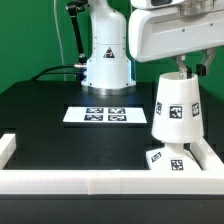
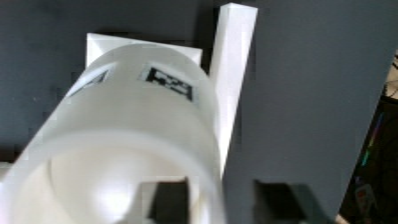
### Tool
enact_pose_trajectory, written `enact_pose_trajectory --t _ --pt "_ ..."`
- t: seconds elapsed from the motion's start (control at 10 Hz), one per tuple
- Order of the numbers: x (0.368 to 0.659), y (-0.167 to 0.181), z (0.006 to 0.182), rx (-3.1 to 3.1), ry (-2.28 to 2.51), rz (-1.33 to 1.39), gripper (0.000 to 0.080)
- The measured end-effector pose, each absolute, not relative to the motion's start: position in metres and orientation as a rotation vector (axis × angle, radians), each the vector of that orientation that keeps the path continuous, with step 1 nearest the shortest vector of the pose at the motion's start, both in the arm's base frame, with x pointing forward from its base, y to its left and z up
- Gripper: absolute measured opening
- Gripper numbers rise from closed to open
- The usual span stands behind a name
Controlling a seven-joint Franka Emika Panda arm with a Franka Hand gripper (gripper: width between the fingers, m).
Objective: Assemble lamp
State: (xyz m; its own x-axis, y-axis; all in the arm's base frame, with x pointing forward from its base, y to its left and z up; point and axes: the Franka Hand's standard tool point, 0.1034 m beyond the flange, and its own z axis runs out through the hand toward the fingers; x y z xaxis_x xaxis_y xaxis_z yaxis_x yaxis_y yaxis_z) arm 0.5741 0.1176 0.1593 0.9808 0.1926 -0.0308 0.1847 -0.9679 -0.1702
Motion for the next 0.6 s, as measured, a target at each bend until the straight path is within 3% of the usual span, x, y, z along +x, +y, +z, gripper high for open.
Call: enact_pose_trajectory --t 0.1,0.2,0.3,0.4,0.5,0.6 --pt "0.574 0.117 0.159 -2.96 -0.286 0.07 0.0248" --pt "0.574 0.115 0.16 -2.96 -0.285 0.069 0.0431" --pt "0.575 0.115 0.161 -2.96 -0.283 0.066 0.0566" --pt "0.574 0.114 0.164 -2.962 -0.279 0.061 0.0566" --pt "0.57 0.114 0.17 -2.966 -0.265 0.056 0.0671" --pt "0.563 0.113 0.177 -2.973 -0.244 0.05 0.0691"
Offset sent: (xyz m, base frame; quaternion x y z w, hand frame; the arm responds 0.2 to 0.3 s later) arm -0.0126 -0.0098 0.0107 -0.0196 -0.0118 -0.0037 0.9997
